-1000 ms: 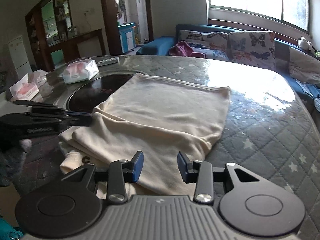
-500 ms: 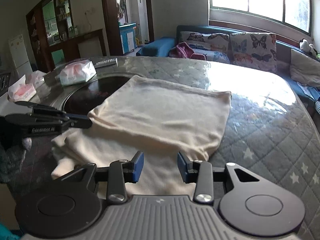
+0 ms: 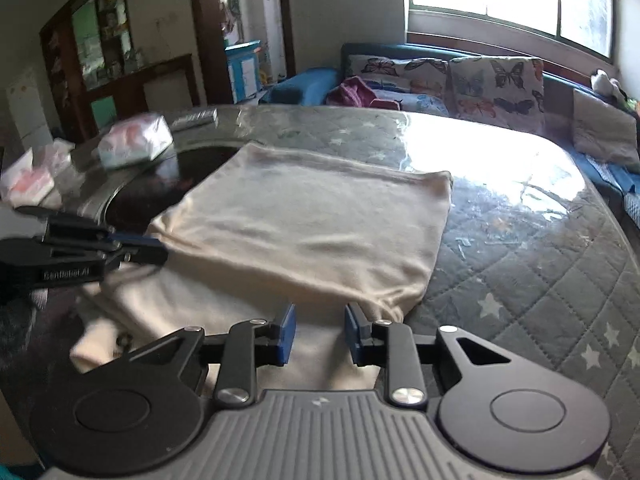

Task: Fold clothes

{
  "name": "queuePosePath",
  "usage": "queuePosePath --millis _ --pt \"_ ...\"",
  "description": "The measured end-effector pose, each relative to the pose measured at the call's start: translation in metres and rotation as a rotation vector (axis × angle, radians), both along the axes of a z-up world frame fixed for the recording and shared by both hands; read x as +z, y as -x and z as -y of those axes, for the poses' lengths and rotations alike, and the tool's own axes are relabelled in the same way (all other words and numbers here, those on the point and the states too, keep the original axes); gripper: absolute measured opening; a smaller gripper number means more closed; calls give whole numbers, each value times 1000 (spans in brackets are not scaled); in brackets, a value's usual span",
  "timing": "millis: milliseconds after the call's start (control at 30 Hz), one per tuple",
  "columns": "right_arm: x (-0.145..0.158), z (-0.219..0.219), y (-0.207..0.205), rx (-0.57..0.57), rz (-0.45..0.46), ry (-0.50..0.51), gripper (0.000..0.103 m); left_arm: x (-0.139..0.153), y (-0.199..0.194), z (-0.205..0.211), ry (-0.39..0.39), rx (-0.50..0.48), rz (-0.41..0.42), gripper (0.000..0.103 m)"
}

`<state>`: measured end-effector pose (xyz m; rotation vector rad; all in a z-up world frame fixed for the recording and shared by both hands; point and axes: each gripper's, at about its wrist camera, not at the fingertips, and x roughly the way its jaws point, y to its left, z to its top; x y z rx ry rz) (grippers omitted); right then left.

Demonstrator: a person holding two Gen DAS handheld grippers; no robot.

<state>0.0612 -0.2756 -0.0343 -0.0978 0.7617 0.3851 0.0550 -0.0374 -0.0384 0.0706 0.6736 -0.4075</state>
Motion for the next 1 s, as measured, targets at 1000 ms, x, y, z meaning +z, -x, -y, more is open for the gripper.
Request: queuePosePath --millis 1000 --pt "16 -20 63 159 63 119 31 -5 108 7 -335 -300 204 25"
